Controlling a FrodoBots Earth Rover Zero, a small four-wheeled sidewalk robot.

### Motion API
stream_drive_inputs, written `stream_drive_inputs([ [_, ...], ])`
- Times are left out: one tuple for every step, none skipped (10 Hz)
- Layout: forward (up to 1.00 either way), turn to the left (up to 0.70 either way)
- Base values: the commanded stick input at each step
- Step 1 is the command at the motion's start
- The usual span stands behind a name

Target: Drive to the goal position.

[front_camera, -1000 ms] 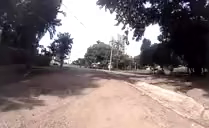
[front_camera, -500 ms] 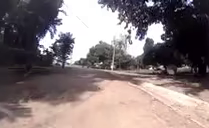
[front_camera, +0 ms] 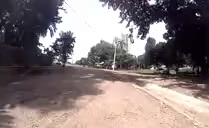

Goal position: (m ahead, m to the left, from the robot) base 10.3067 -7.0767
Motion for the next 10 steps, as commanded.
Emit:
stream_drive_inputs([
  [0.70, 0.00],
  [0.70, 0.00],
  [0.70, 0.00],
  [0.70, 0.00],
  [0.70, 0.00],
  [0.70, 0.00],
  [0.70, 0.00],
  [0.70, 0.00],
  [0.70, 0.13],
  [0.70, 0.24],
])
